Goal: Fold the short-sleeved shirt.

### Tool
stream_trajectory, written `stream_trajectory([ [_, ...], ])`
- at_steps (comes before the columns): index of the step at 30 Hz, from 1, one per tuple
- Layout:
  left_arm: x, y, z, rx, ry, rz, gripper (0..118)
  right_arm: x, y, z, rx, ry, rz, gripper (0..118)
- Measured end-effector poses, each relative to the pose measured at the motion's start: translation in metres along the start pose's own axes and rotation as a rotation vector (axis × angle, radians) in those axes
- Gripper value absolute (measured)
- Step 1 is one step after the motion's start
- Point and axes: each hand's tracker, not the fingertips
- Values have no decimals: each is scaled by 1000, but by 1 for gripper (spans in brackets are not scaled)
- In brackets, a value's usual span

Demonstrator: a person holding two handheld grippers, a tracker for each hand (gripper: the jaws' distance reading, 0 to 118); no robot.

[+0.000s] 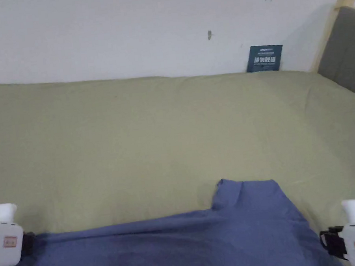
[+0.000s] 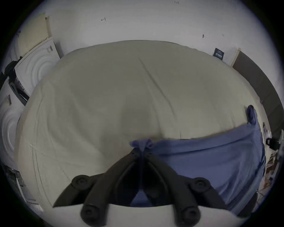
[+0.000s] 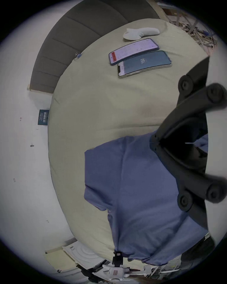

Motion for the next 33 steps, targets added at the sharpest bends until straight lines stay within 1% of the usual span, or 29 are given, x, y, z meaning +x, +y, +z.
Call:
stream_trajectory([
  [2, -1, -1, -1, -4, -3, 0, 4, 0, 14, -11, 1, -2, 3, 0],
  [3, -2, -1, -1, -9, -7, 6, 4, 1, 20, -17, 2, -3, 3, 11],
  [4, -3, 0, -3, -10, -13, 14, 4, 2, 27, -24, -1, -3, 2, 39],
  [5, -3, 1, -4, -15, -18, 21, 4, 3, 35, -34, -13, -1, -1, 80],
  [6, -4, 0, -3, -15, -21, 25, 4, 4, 43, -44, -52, -2, 2, 116],
  [7, -4, 0, -3, -16, -23, 29, 4, 4, 48, -55, -74, -19, 2, 116],
  [9, -5, 2, -5, -18, -23, 22, 4, 3, 57, -68, -46, -36, 18, 103],
  [13, -4, 3, -7, -25, -15, 8, 4, 1, 69, -102, -160, -42, 41, 103],
  [15, -4, 3, -7, -25, -12, 9, 4, 4, 69, -105, -159, -31, 22, 102],
  [16, -3, 3, -8, -25, -11, 8, 4, 5, 70, -100, -152, -26, 8, 101],
  [17, -3, 3, -7, -24, -10, 7, 4, 7, 70, -92, -130, -12, 5, 94],
  [18, -3, 2, -4, -19, -7, 8, 4, 9, 69, -85, -108, -18, 23, 72],
  [19, -3, 1, 0, -10, -1, 9, 4, 13, 69, -76, -70, 14, 21, 44],
  [20, -3, 0, 5, 18, 5, 9, 4, 16, 70, -70, -63, 41, -5, 0],
  [21, -3, 0, 12, 38, -1, 8, 4, 19, 69, -61, -41, 15, -33, 0],
  [22, -5, -1, 19, 52, -4, 20, 4, 19, 66, -50, -32, 39, -37, 0],
  [27, -17, -6, 68, 100, -31, 20, 4, 15, 59, 11, 45, 55, 1, 0],
  [33, -33, -38, 132, 165, -60, 14, 4, 17, 26, 94, 138, 102, -4, 0],
])
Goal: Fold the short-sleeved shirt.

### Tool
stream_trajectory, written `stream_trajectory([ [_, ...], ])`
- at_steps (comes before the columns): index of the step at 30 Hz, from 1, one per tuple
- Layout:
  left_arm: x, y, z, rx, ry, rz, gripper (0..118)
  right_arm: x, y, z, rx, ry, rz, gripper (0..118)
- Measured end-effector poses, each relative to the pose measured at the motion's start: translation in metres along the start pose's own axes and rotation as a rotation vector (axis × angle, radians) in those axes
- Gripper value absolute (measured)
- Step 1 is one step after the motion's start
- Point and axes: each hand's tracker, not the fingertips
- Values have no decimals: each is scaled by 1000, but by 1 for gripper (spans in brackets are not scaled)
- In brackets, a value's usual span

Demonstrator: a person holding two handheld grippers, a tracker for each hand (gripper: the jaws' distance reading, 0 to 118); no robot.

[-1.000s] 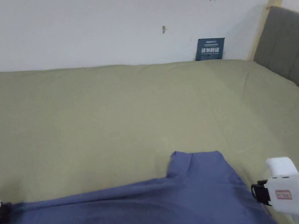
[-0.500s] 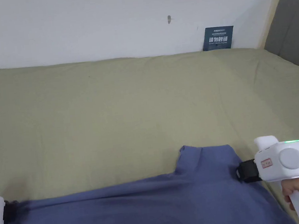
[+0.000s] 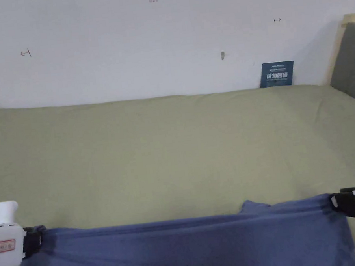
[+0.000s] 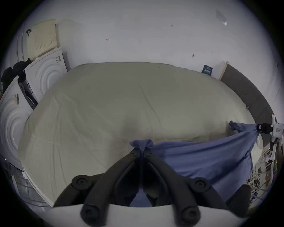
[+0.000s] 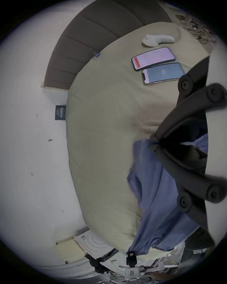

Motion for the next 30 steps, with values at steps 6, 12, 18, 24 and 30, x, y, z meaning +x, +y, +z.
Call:
stream_trajectory([
  [6, -9, -50, 56, 44, -21, 9, 4, -13, -45, 69, 53, 27, -2, 0],
  [12, -24, -110, 81, 60, -51, 12, 4, -17, -111, 104, 46, 40, -6, 0],
  [18, -27, -162, 79, 35, -51, 1, 4, -15, -155, 101, -15, 39, -43, 0],
  [24, -25, -177, 69, 9, -46, 7, 5, -16, -176, 84, -69, 27, -64, 0],
  [30, -23, -169, 81, 54, -10, -20, 110, -16, -170, 81, -58, -5, -94, 118],
])
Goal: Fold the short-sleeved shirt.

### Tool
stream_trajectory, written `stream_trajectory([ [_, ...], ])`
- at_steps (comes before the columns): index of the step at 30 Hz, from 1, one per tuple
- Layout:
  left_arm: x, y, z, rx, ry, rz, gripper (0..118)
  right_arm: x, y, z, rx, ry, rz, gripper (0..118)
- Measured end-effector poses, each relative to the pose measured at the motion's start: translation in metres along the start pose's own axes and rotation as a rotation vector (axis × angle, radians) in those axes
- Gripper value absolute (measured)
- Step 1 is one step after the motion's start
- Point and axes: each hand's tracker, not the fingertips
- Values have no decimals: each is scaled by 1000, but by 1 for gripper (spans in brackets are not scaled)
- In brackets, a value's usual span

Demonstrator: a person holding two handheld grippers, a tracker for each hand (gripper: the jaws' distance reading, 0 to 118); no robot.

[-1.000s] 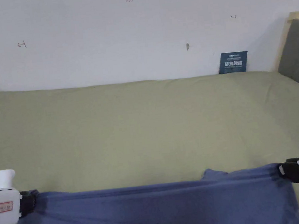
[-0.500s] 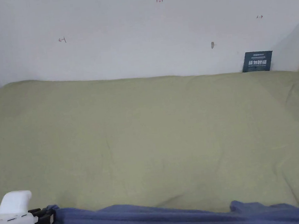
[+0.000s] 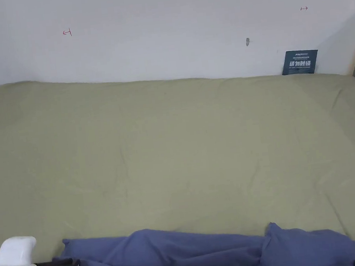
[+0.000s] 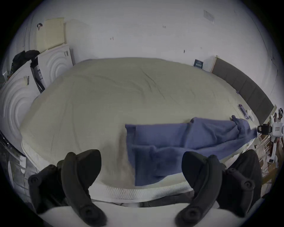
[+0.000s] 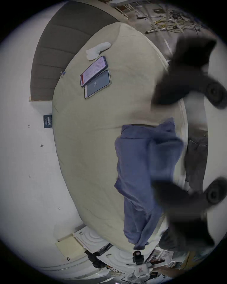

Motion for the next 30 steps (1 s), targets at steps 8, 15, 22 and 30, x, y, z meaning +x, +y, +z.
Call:
stream_trajectory([
  [8, 23, 28, 43, 131, 55, 44, 75, -39, 20, 36, 225, -13, 31, 43],
  [15, 15, 28, 52, 126, 50, 105, 0, -86, 20, 71, 456, -113, 114, 0],
  [22, -35, 41, 21, -71, -115, 254, 0, -115, 19, 97, 572, -134, 150, 0],
  [30, -91, 60, -58, -398, -440, 449, 0, -135, 14, 106, 587, -155, 175, 0],
])
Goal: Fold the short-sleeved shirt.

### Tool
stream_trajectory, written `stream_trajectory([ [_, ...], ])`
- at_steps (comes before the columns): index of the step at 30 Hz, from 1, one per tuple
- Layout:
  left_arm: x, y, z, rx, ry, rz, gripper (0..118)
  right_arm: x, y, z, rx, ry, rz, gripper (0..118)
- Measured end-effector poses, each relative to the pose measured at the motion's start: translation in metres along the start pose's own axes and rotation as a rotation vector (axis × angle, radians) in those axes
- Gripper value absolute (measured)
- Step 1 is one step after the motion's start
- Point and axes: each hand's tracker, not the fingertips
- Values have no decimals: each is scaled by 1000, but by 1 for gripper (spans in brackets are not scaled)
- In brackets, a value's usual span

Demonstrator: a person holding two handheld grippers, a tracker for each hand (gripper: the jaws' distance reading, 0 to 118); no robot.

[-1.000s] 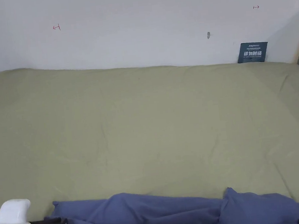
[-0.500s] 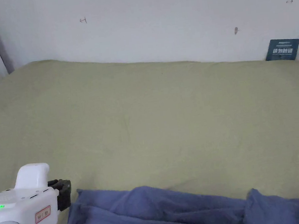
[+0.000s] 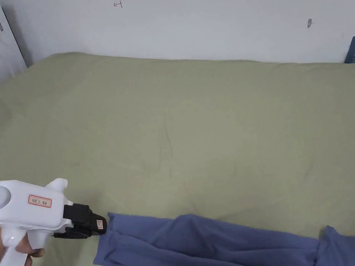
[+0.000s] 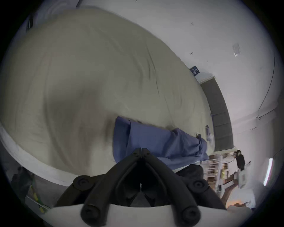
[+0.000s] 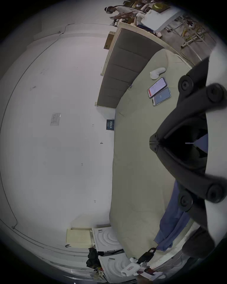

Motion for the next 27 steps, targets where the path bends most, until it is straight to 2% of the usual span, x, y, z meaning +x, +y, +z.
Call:
stream_trajectory([
  [2, -9, 8, -8, -19, -21, -12, 4, 0, -1, -2, -12, -2, 5, 0],
  [3, -13, 11, -12, -21, -25, -11, 18, 0, -1, -3, -23, -1, 3, 0],
  [4, -12, 10, -14, -22, -31, -17, 39, 1, -1, -4, -28, 2, -2, 0],
  [6, -14, 12, -21, -26, -43, -19, 108, 4, -1, -7, -33, 0, -3, 0],
  [7, -15, 12, -26, -27, -53, -17, 113, 3, -1, -8, -31, -7, 7, 0],
  [11, -24, 8, -44, -61, -120, 69, 113, 0, -1, -12, -42, 4, 16, 0],
  [14, -19, 3, -53, -58, -124, 74, 113, -1, -4, -15, -57, 16, 12, 0],
  [17, -13, -1, -51, -73, -207, 101, 111, -1, -6, -15, -61, 25, 2, 0],
  [22, 4, -8, -62, -123, -224, 58, 109, 0, -8, -13, -67, 33, -7, 0],
  [23, 7, -9, -63, -118, -215, 52, 99, 0, -8, -12, -67, 38, -12, 0],
  [24, 6, -8, -62, -111, -175, 44, 59, 1, -9, -11, -69, 43, -13, 0],
  [25, 6, -8, -64, -100, -116, 32, 11, 1, -9, -9, -67, 47, -12, 0],
  [26, 7, -9, -67, -103, -79, 34, 8, 1, -9, -8, -63, 44, -10, 0],
  [27, 6, -8, -66, -104, -109, 45, 8, 2, -9, -7, -61, 47, -9, 0],
])
